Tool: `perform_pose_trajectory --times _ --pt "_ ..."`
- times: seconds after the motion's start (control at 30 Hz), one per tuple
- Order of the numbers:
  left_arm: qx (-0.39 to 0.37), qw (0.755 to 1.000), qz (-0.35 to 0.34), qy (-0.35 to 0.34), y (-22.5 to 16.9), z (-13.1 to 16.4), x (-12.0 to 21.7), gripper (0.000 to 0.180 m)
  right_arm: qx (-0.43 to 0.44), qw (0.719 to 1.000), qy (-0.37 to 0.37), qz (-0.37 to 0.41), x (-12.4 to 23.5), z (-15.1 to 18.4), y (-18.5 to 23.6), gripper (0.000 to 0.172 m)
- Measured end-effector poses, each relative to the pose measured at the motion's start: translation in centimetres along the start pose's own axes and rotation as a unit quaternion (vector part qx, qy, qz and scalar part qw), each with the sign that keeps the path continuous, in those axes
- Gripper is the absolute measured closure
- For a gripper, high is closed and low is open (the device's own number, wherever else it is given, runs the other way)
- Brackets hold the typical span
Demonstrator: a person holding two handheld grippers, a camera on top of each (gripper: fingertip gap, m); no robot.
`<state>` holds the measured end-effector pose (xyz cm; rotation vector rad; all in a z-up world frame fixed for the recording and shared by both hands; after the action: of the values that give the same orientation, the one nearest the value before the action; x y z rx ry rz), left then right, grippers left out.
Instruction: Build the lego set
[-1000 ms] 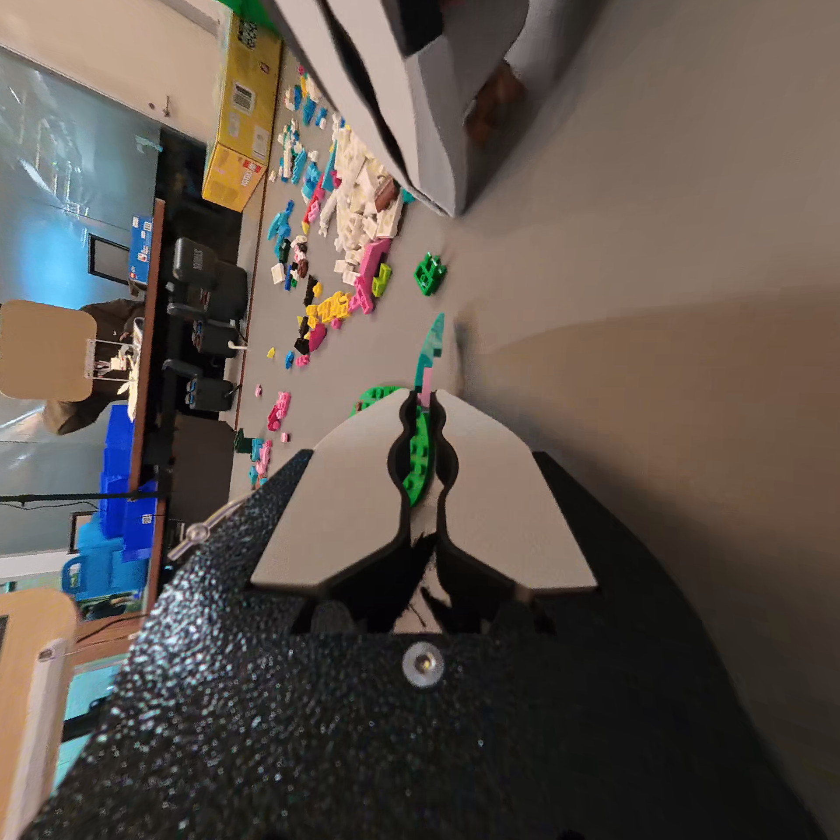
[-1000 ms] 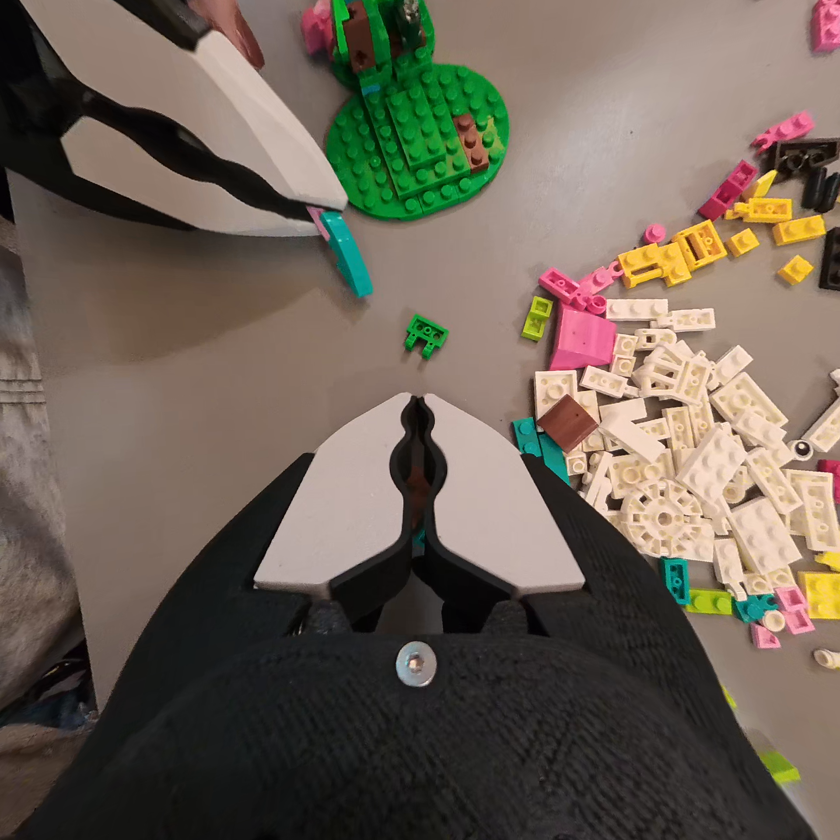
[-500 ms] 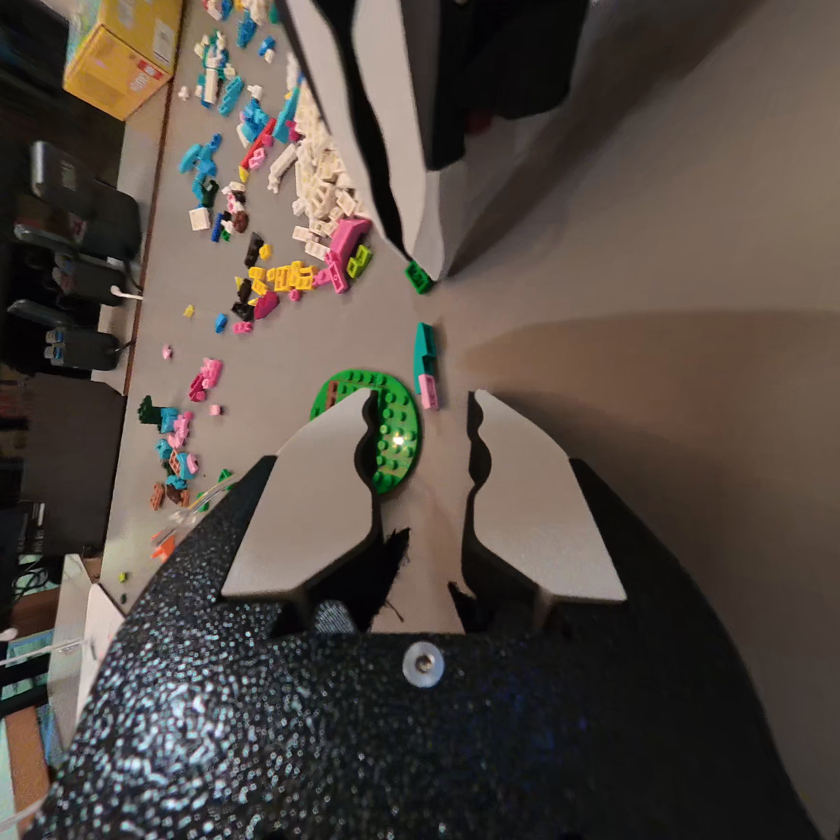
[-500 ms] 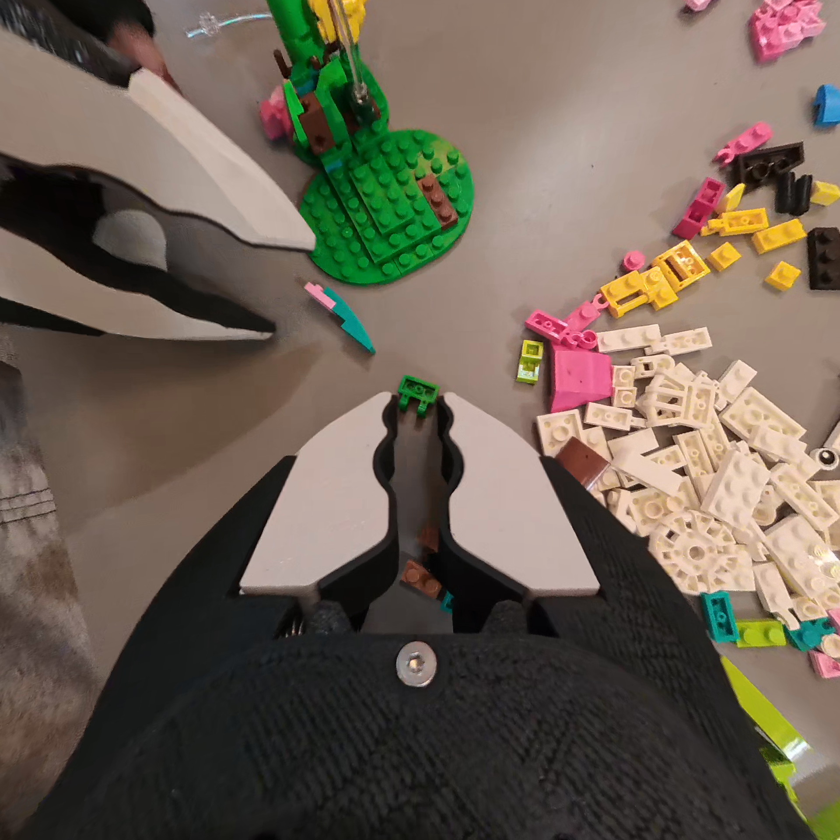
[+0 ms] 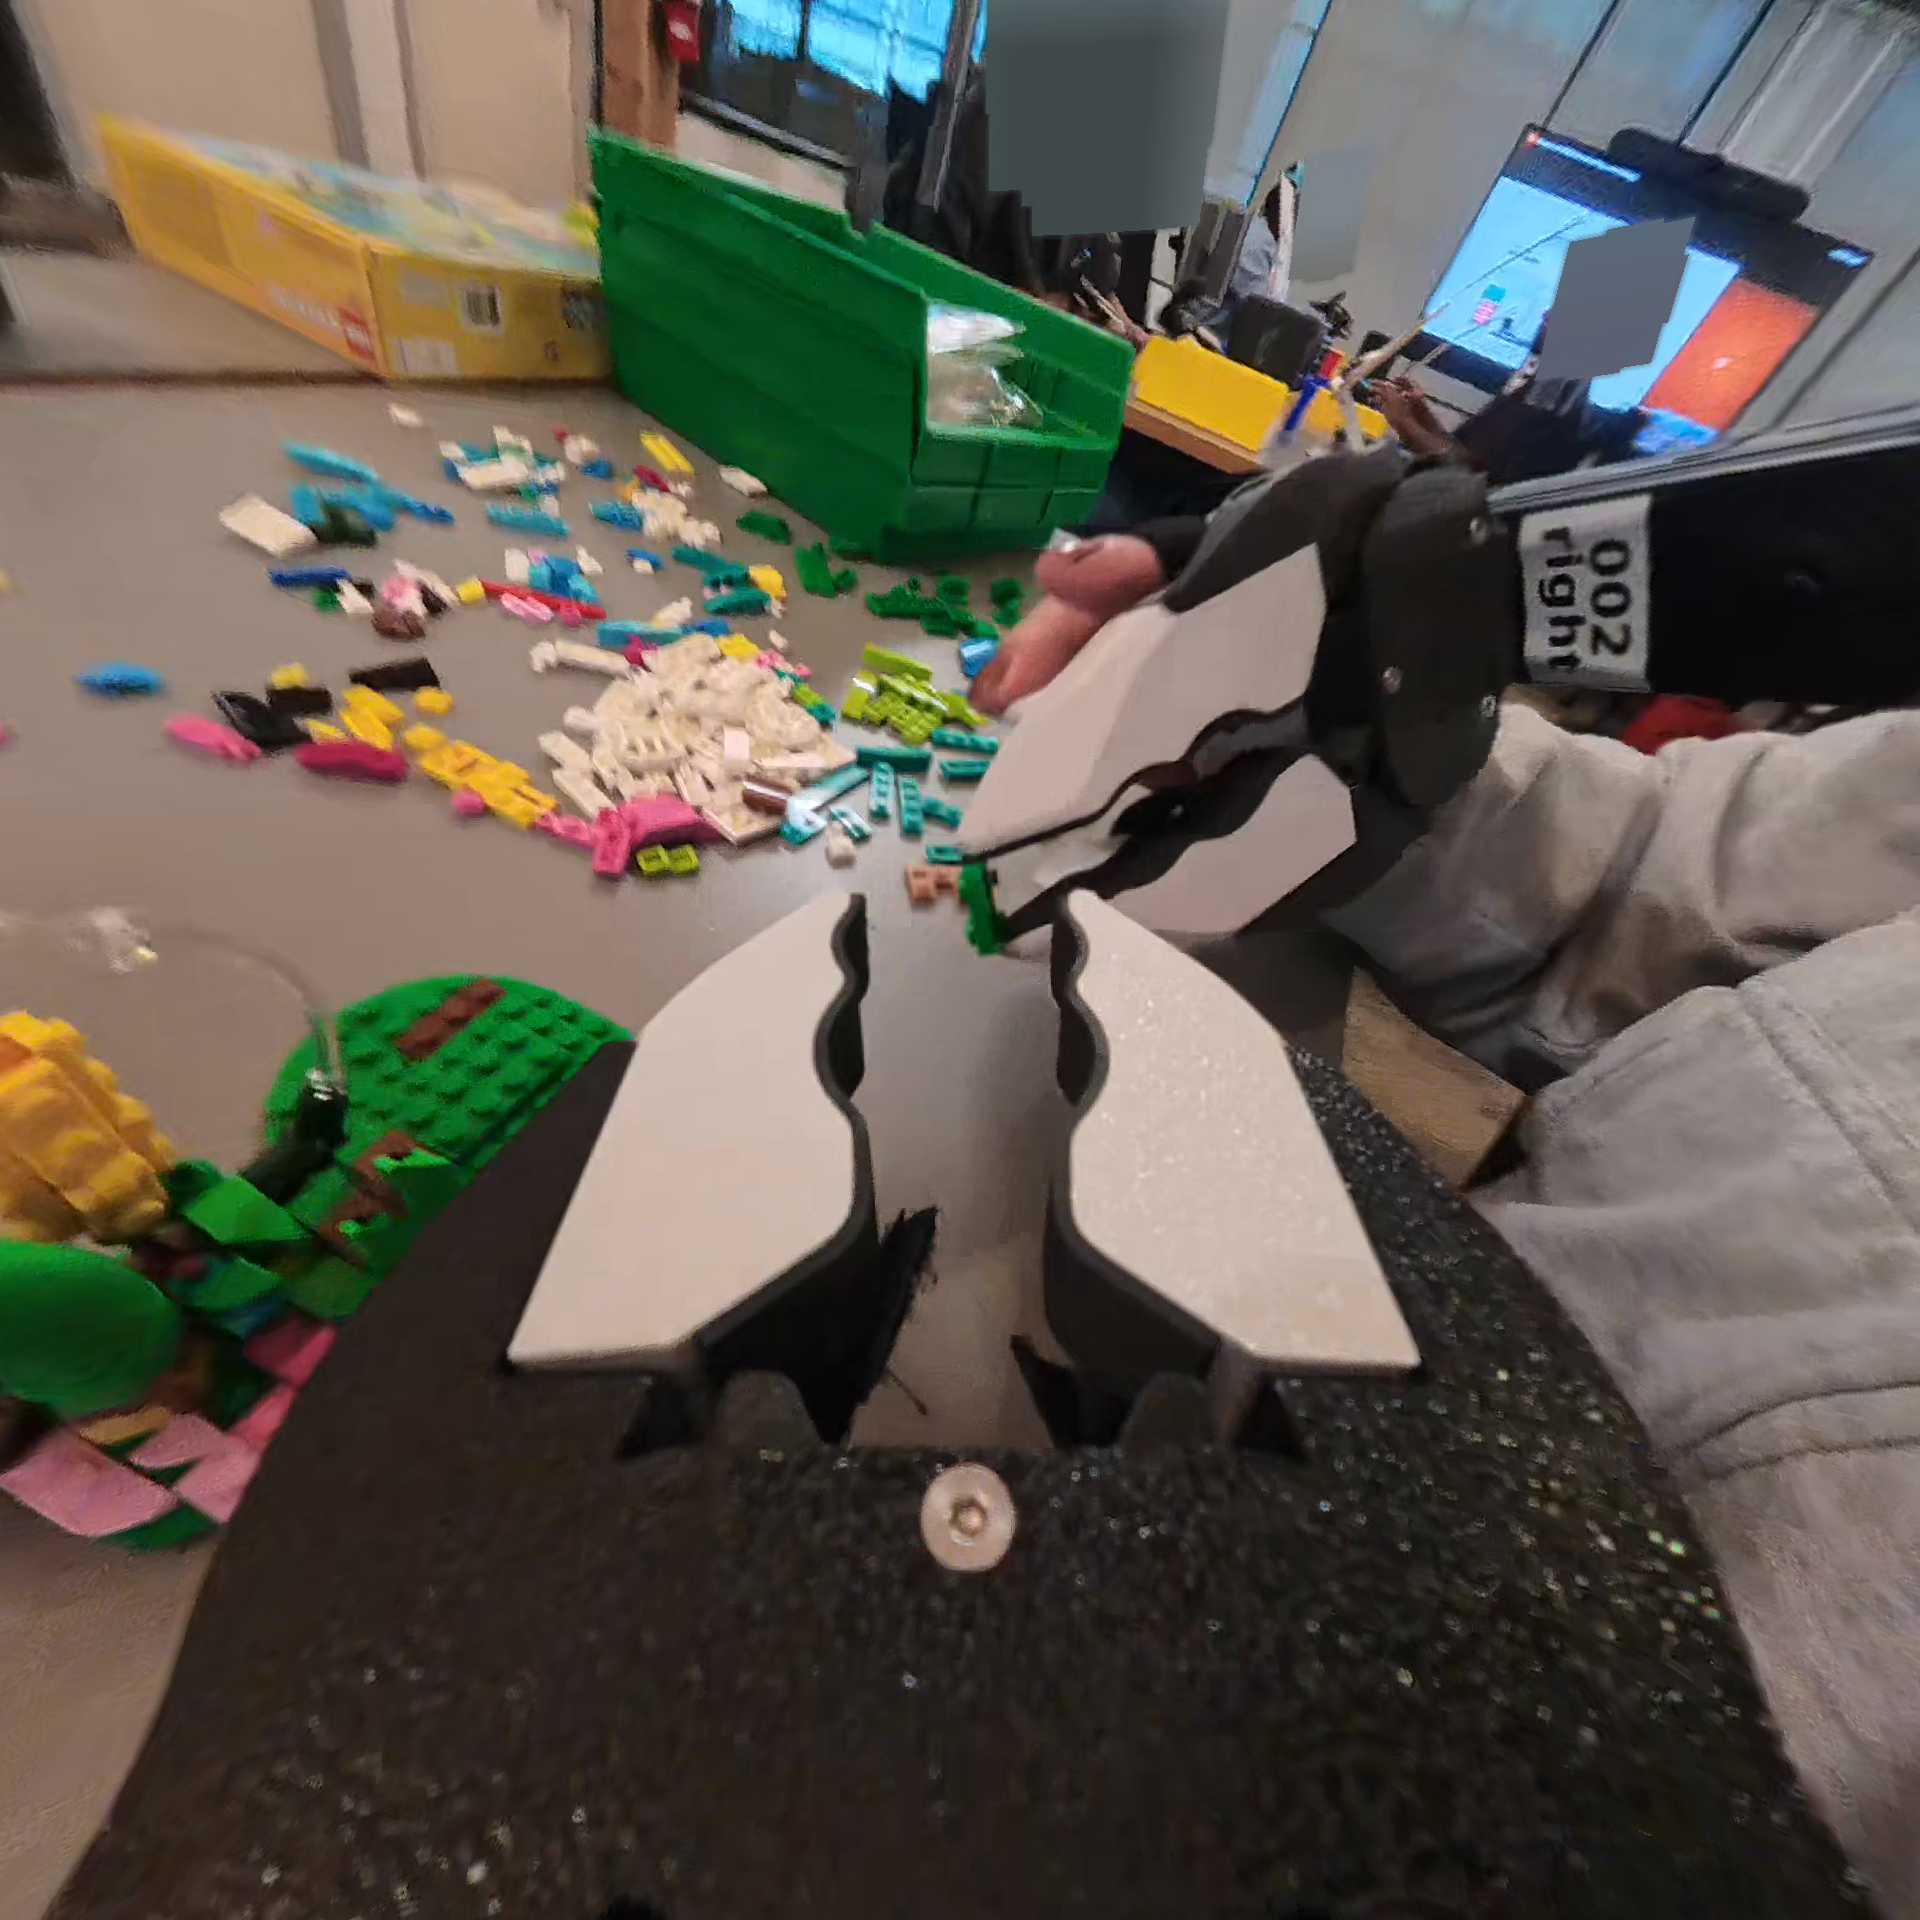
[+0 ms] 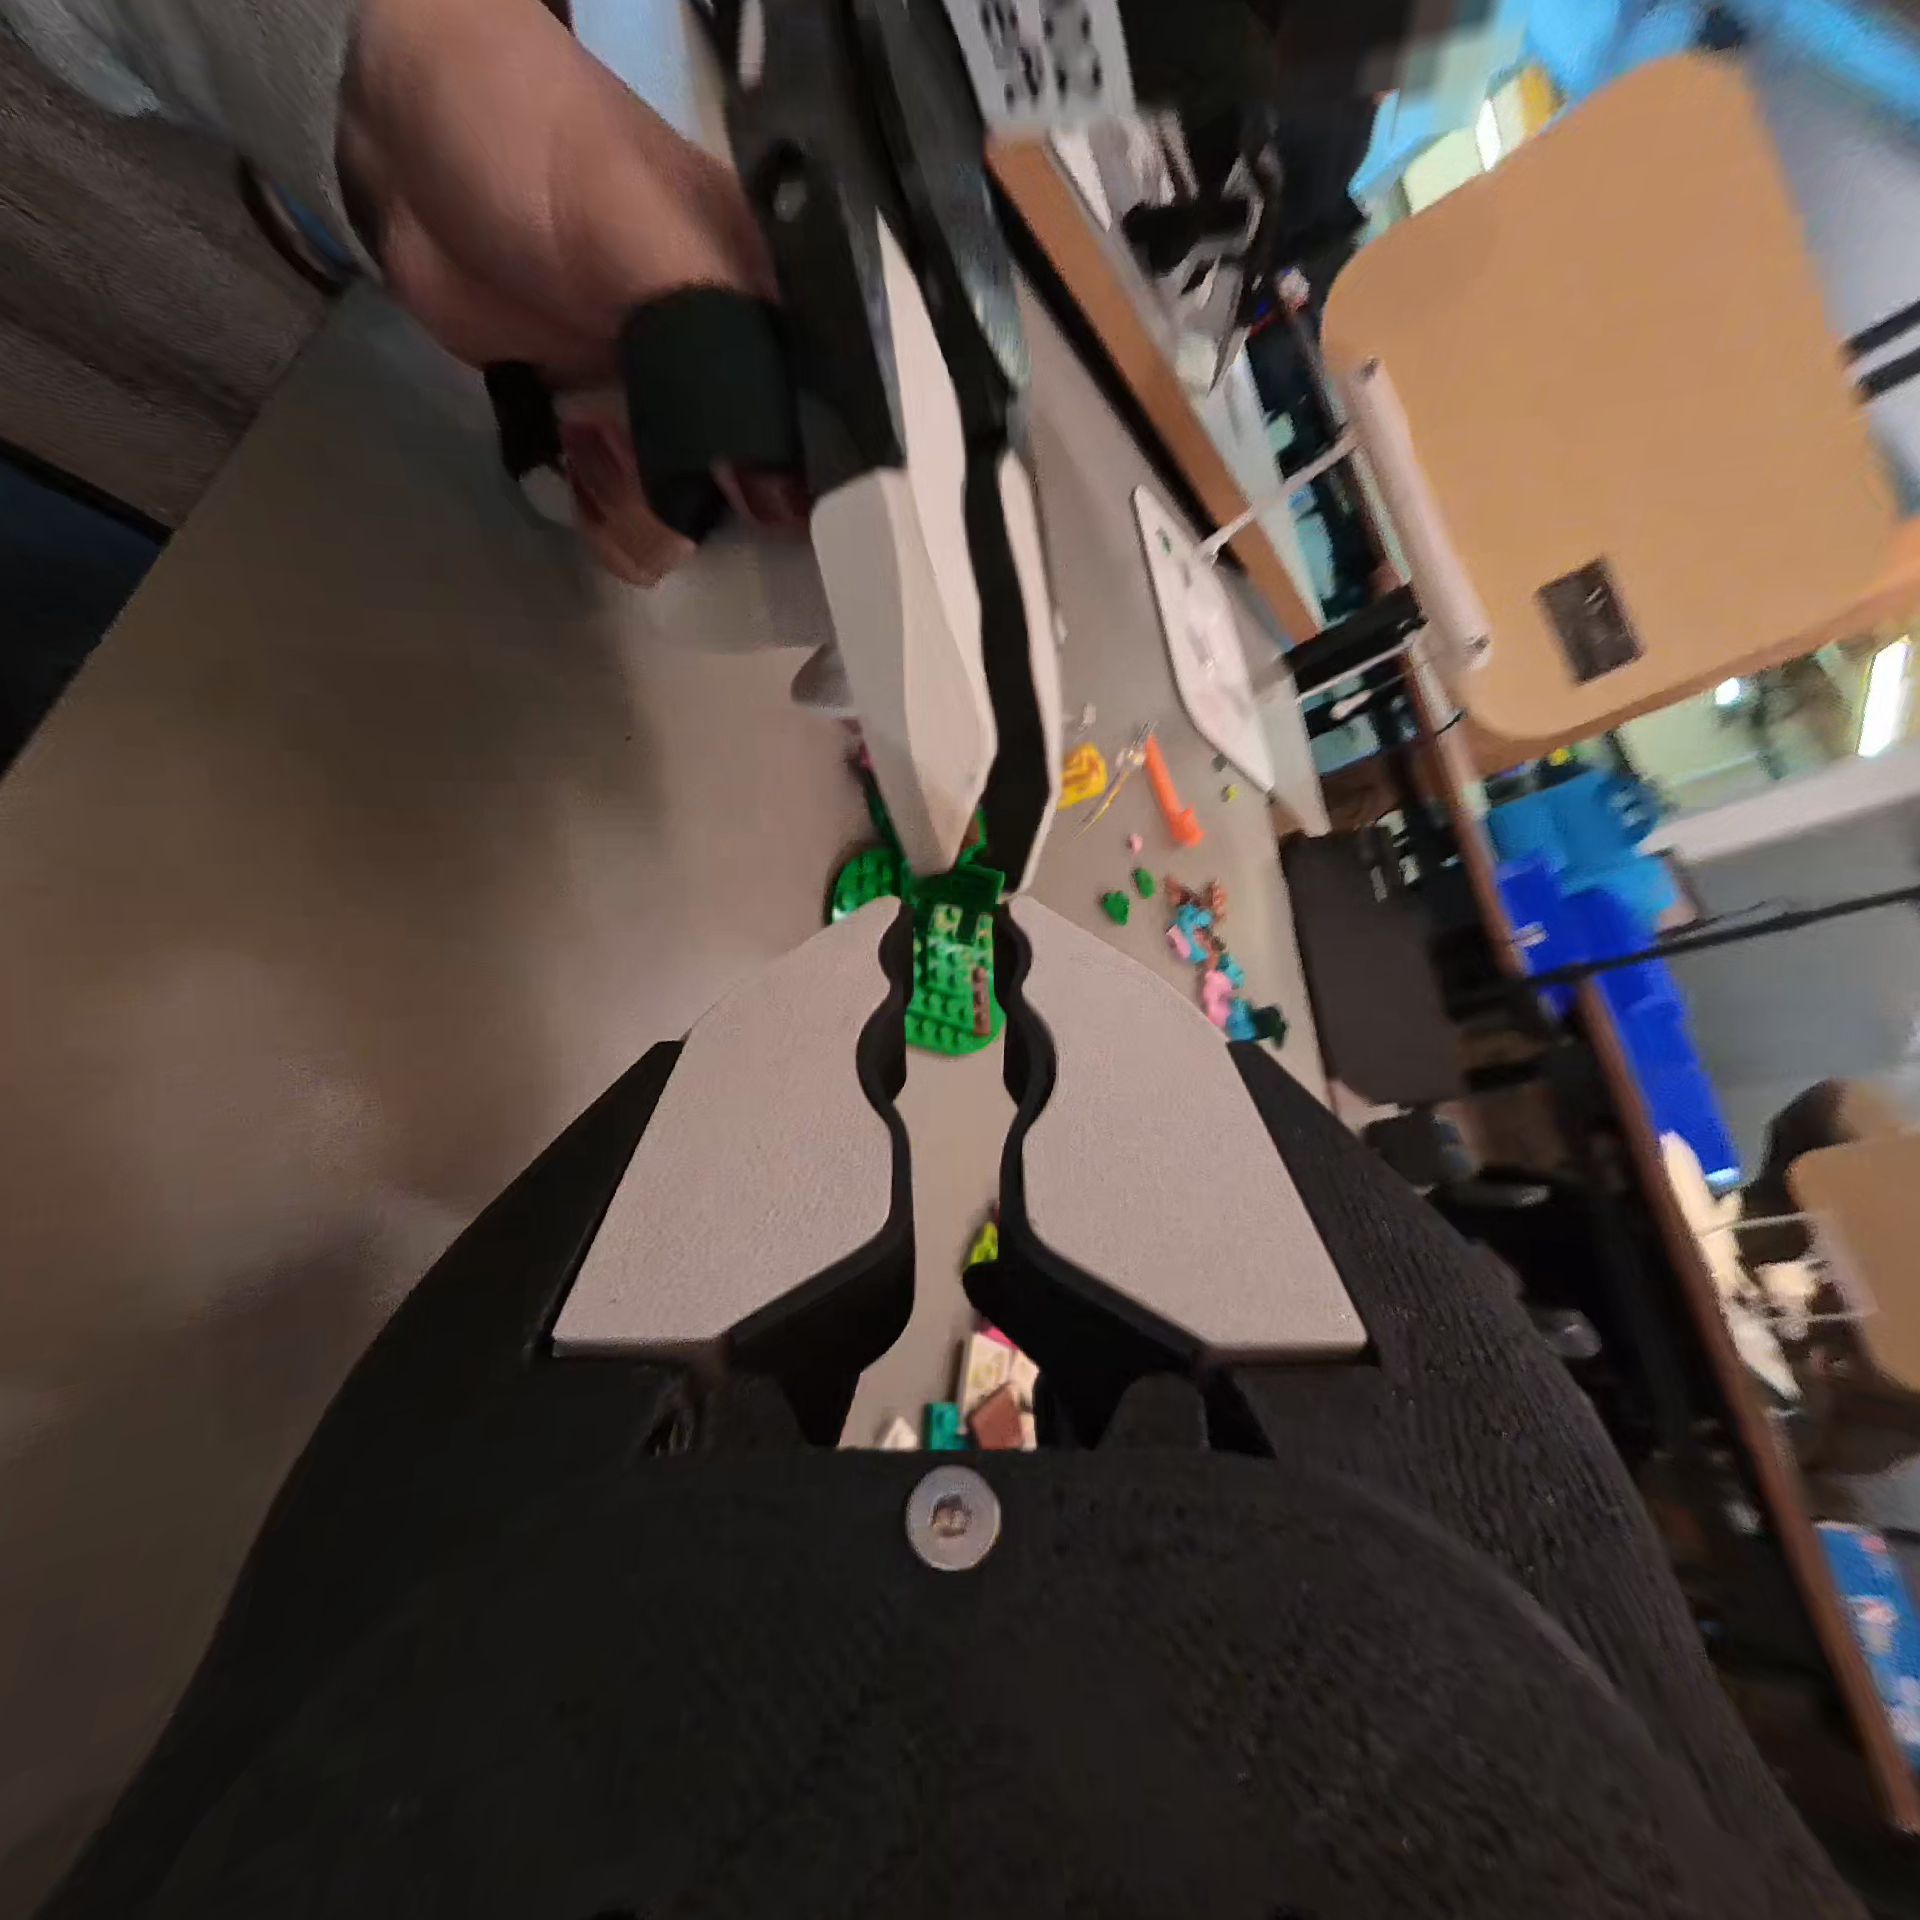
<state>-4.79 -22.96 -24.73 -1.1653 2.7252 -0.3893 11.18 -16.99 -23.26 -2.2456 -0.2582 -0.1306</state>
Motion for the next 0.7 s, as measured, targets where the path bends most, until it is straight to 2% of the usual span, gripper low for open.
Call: perform_pose_trajectory --times 0.03,0.17,0.27,0.33,0.37,0.43,0.53,0.57,0.6,0.7 --pt "0.015 1.000 0.014 0.006 0.0 0.2 0.0 0.149 0.013 1.000 -0.007 0.002 0.0 -0.1 0.1 0.159" --pt "0.034 0.998 0.049 0.001 0.0 0.0 0.1 0.174 0.032 0.999 -0.021 0.006 0.0 -0.4 0.2 0.159" --pt "0.025 0.998 0.046 0.019 0.1 -0.2 0.4 0.175 0.025 0.999 -0.025 -0.003 -0.1 -0.3 0.2 0.158" --pt "-0.015 0.998 0.030 0.048 0.0 -0.3 0.9 0.175 -0.003 0.999 -0.024 -0.024 -0.2 -0.1 0.2 0.147" --pt "-0.065 0.995 0.012 0.079 0.0 -0.3 1.2 0.175 -0.026 0.999 -0.023 -0.033 -0.1 0.1 0.2 0.144" --pt "-0.208 0.964 -0.032 0.165 -0.1 -0.1 1.7 0.175 -0.071 0.996 -0.026 -0.048 0.0 0.5 0.0 0.143" --pt "-0.406 0.859 -0.083 0.302 -0.3 0.6 1.5 0.175 -0.122 0.990 -0.017 -0.066 -0.1 1.3 -0.3 0.144" --pt "-0.442 0.826 -0.081 0.339 -0.5 1.0 1.2 0.175 -0.136 0.988 -0.010 -0.074 -0.2 1.5 -0.2 0.143" --pt "-0.462 0.806 -0.071 0.364 -0.6 1.4 0.9 0.175 -0.150 0.985 -0.003 -0.083 -0.4 1.7 -0.2 0.143" --pt "-0.465 0.787 -0.046 0.403 -0.9 2.2 0.3 0.175 -0.170 0.980 0.017 -0.103 -1.0 2.0 0.3 0.144"
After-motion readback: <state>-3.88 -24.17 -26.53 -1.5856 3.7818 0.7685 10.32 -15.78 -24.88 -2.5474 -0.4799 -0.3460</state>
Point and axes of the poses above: each gripper's, where its closed fingertips meet, x back along the fingers, z out of its underside, y = z × x across the jaws, the point moved 10 cm from there along x, back along the fingers, and after that the axes turned 13 degrees about -y, right-handed, at the moved point
